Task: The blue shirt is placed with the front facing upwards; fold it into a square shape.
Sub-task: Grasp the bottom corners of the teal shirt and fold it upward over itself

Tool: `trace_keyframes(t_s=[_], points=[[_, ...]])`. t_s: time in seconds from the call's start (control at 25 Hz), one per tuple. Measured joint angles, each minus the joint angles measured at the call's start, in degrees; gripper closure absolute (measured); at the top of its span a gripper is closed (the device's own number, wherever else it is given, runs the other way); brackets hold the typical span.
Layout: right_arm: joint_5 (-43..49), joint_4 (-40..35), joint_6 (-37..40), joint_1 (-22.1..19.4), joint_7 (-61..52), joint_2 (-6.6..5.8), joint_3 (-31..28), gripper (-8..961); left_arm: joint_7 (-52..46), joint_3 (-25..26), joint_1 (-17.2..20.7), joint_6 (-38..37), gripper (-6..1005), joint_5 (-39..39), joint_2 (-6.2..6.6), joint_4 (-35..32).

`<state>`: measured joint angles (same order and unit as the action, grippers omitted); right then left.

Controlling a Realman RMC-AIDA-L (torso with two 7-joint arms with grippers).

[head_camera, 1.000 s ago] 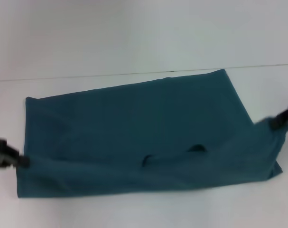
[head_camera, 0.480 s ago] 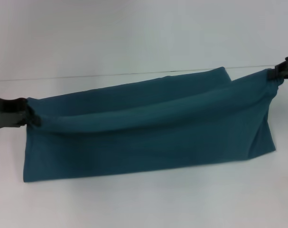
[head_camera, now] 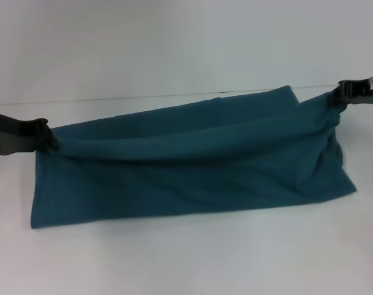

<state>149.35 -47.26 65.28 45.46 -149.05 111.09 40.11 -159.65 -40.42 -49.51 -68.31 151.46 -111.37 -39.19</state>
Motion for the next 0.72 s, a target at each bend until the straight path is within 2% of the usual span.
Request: trace_keyframes(t_s=[0.16, 0.32, 0.6, 0.72], points=[[2.77, 2.04, -3.73, 1.39, -1.25, 0.71, 1.01, 852, 0.21, 0.01, 0.35, 2.78, 944, 0.00, -0.89, 0.42], [3.29, 3.06, -7.12, 1.96, -2.12, 0.99, 1.24, 855, 0.05, 0.90, 0.54, 4.81, 945, -0.29, -1.16, 0.89], [3.02, 3.26, -11.25, 3.66, -2.79, 1.13, 1.18, 855, -0.36, 5.54, 0.03, 4.39, 943, -1.61, -0.27, 1.01], [3.21, 3.59, -12.95, 5.02, -2.80, 1.38, 1.27, 855, -0.64, 5.79, -0.28, 4.60, 939, -1.94, -0.07, 1.16]])
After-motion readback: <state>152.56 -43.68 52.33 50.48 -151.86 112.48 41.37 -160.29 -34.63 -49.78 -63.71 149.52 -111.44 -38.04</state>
